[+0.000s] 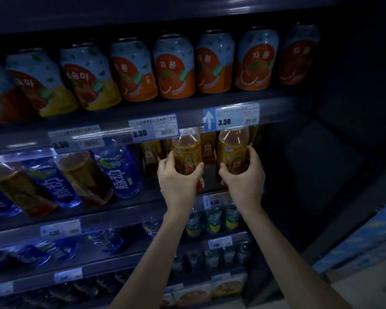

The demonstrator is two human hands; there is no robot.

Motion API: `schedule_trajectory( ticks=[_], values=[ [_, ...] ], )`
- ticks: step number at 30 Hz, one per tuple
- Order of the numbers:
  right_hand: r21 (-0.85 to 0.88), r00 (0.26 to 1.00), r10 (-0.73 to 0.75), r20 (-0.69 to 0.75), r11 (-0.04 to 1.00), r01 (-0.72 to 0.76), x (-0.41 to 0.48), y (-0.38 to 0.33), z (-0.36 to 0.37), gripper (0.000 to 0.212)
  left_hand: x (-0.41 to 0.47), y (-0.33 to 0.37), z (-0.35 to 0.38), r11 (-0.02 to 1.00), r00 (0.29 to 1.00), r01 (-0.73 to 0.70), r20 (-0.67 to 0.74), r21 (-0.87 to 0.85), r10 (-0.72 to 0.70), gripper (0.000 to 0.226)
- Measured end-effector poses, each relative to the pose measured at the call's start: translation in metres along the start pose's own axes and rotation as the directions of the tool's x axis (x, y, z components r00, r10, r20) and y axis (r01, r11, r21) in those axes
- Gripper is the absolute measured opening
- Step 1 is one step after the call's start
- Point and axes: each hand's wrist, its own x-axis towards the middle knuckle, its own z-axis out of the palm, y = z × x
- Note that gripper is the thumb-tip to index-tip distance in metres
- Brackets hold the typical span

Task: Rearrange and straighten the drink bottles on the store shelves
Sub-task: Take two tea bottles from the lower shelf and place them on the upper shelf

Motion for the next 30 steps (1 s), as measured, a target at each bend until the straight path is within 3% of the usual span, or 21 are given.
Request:
schedule_trajectory(
  ticks=[7,14,16,19,30],
  values=[
    [-0.022,0.999,-0.031,0.026,0.999,0.031,0.013,0.008,0.007,0.072,0.001,-0.002,0.019,0.999,1.000,0.026,0.010,-0.018,-0.026,0.081],
    [-0.043,1.000,-0.012,0.015,0.999,0.012,0.006,0.020,0.006,0.084,-0.009,-0.008,0.022,0.992,0.993,0.104,0.061,-0.069,-0.100,0.097],
    [-0.051,1.000,0.017,0.016,0.999,-0.017,-0.001,0.023,0.007,0.090,-0.013,-0.014,0.020,0.990,0.989,0.126,0.082,-0.068,-0.121,0.093],
    [-0.104,1.000,0.010,-0.003,0.995,-0.011,-0.008,0.028,0.010,0.083,-0.016,-0.023,0.017,0.996,0.992,0.088,0.092,-0.026,-0.085,0.079],
    [-0.146,0.999,0.053,-0.009,0.988,-0.054,0.002,0.038,-0.006,0.075,-0.027,-0.003,0.046,0.997,0.990,0.059,0.128,-0.057,-0.051,0.071]
  ],
)
